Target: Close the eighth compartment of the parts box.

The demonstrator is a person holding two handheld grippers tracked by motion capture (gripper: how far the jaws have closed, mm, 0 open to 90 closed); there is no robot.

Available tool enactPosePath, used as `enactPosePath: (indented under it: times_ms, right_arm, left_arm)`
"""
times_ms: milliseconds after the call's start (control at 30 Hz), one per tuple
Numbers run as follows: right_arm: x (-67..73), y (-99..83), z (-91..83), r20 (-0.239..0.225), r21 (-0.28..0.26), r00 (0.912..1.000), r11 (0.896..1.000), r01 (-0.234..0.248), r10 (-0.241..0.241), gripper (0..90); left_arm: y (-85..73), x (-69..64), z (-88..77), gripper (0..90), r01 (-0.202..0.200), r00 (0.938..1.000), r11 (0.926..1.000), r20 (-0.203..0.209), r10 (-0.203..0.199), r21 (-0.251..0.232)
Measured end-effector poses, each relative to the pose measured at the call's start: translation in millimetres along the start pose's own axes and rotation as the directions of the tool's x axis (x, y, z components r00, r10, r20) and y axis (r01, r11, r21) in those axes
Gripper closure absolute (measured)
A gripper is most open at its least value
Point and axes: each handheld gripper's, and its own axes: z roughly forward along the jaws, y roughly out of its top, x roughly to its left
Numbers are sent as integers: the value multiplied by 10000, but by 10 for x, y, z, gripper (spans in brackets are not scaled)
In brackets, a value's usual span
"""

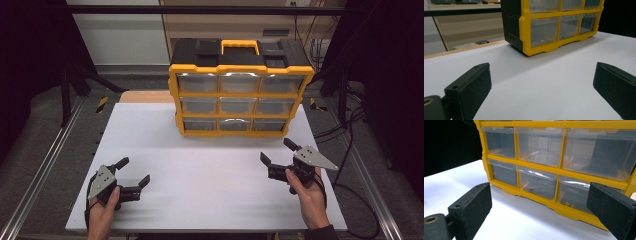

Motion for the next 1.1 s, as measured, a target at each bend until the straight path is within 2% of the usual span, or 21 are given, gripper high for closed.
enactPosePath:
  times_ms: [667,1100]
  right_arm:
    - [-22,-210,-73,4,-49,10000,10000,-31,31,69]
    - [-41,-336,-109,103,-133,9994,9993,344,-343,73]
  left_arm:
    - [1,-2,-5,16,1,10000,10000,31,-1,-9]
    - [4,0,-13,15,-12,10000,10000,31,12,-38]
